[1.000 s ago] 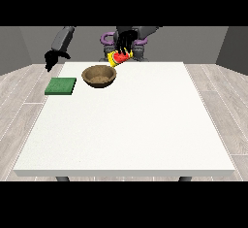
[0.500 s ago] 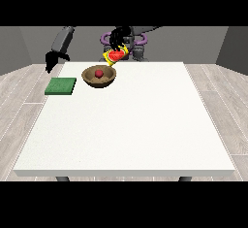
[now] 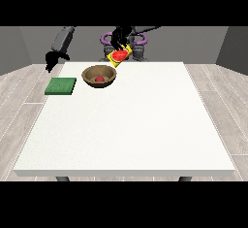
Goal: Pick the cup and pour the ball into the bowl, then pick the bowl and place it on the pad
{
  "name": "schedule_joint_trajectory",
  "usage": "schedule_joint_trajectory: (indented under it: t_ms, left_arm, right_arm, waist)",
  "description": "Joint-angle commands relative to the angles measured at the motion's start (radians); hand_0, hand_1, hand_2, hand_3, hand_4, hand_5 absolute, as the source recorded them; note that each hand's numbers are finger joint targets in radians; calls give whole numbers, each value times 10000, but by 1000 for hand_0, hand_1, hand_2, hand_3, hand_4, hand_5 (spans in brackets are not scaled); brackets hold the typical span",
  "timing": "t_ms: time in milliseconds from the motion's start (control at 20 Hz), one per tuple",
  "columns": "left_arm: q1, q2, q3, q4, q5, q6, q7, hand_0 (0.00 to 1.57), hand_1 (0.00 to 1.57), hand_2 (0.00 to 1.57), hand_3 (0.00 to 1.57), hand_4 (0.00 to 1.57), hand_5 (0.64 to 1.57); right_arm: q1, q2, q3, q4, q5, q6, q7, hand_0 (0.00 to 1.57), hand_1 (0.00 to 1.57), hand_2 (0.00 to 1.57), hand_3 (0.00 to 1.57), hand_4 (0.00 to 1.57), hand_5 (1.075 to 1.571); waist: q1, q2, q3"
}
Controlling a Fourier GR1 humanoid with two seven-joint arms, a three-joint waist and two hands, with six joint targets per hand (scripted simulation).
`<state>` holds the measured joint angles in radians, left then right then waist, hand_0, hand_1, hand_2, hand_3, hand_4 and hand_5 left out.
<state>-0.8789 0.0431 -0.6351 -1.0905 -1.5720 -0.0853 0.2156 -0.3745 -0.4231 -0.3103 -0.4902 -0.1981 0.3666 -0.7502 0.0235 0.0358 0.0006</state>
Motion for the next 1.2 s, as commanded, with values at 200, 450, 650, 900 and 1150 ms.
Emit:
schedule_joint_trajectory:
  t_ms: [200, 450, 650, 900, 1150]
  left_arm:
    - [177, 177, 1905, -1229, 1311, 394, -550, 0, 0, 1571, 1571, 963, 1568]
    - [2461, 1445, 3947, -1623, 3623, 2176, -1670, 1520, 1520, 1571, 1571, 869, 1514]
    - [4107, 702, 4765, -1485, 5900, 3196, -3061, 1394, 1394, 1210, 955, 1301, 1571]
    - [5382, 430, 5750, -1479, 8553, 4309, -5981, 1312, 1312, 1117, 783, 1442, 1570]
    - [4740, 659, 7337, -1113, 11669, 2861, -8137, 969, 969, 917, 570, 1206, 1545]
  right_arm:
    - [-444, 39, -179, 415, -408, 142, 1318, 0, 0, 350, 278, 697, 1562]
    - [835, -437, -398, 248, -545, 787, 410, 0, 0, 362, 289, 705, 1566]
    - [455, -378, -624, -109, -771, 360, 356, 0, 0, 360, 327, 721, 1563]
    - [368, -549, -980, -494, -1146, 346, 151, 0, 0, 371, 103, 692, 1547]
    - [236, -498, -1122, -740, -1388, 266, 279, 0, 0, 405, 271, 660, 1552]
  waist:
    - [1073, -224, -14]
    - [1401, 167, -47]
    - [1973, 1441, -108]
    - [2602, 2482, -109]
    - [2781, 3330, -75]
